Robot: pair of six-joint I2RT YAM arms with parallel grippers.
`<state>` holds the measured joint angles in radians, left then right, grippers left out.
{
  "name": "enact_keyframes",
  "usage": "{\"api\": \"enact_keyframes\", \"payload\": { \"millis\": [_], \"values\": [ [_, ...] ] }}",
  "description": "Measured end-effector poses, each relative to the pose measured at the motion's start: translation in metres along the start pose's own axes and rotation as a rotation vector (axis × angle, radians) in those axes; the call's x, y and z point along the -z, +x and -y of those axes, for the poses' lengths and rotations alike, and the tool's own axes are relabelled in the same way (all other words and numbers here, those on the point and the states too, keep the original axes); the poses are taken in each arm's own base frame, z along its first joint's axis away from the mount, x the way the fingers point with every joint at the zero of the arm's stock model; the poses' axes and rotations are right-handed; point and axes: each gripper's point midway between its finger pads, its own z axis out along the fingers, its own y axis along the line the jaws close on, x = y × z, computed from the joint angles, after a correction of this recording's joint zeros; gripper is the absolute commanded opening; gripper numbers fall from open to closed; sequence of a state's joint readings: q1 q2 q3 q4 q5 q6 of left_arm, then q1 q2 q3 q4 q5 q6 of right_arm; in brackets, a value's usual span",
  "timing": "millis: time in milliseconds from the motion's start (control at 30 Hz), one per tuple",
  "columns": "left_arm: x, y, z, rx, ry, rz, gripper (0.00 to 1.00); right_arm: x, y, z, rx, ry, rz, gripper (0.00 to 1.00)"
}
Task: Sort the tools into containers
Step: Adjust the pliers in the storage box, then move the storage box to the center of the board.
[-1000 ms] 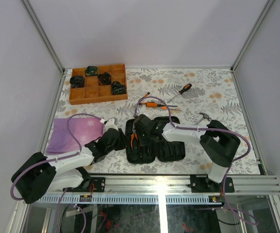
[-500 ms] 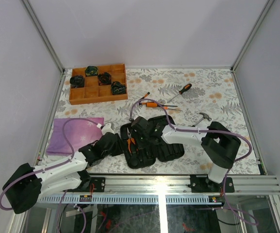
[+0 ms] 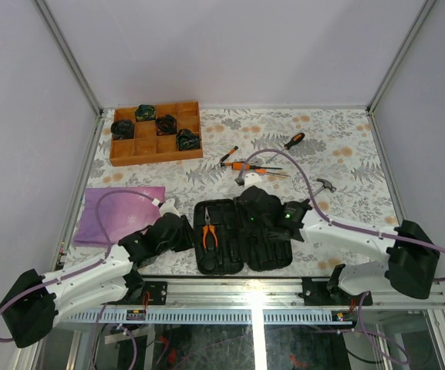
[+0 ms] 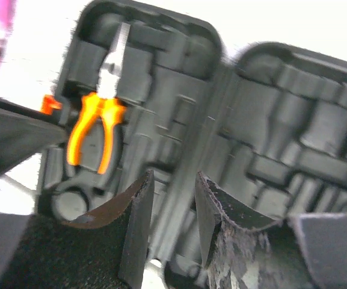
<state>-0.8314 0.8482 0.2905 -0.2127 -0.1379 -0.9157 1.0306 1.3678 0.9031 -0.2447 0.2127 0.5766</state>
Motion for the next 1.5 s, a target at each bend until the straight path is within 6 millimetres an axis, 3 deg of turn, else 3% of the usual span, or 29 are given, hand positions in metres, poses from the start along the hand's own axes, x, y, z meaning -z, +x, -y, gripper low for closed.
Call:
{"api": "enact_keyframes", "payload": {
  "millis": [200,333,467,667,800,1033,1233,1367,1500],
  "values": [
    [0.001,0.000,0.001,0.007,0.004,0.001,0.41,0.015,0.036,0.060,-0.111,0.147,-0.027,0.41],
    [0.002,-0.002,0.004,0.017,0.017,0.007,0.44,0.018,0.061,0.076,-0.140,0.166,-0.069,0.41],
    [0.002,-0.003,0.005,0.019,0.020,0.009,0.45,0.014,0.077,0.069,-0.149,0.107,-0.114,0.41],
    [0.006,-0.010,0.013,0.022,0.035,0.025,0.45,0.000,0.080,0.047,-0.158,-0.002,-0.140,0.40],
    [0.007,-0.015,0.019,0.024,0.048,0.036,0.44,-0.015,0.088,0.042,-0.154,-0.010,-0.189,0.36],
    [0.005,-0.011,0.016,0.021,0.031,0.022,0.43,-0.043,0.072,0.034,-0.150,-0.001,-0.214,0.34],
    [0.007,-0.013,0.016,0.016,0.025,0.023,0.44,-0.055,0.051,0.036,-0.143,-0.003,-0.189,0.39],
    [0.015,-0.025,0.025,0.007,0.031,0.052,0.44,-0.050,0.028,0.047,-0.124,0.044,-0.124,0.45],
    [0.023,-0.037,0.032,-0.004,0.035,0.082,0.46,-0.022,-0.002,0.067,-0.126,0.131,0.000,0.56]
  ]
}}
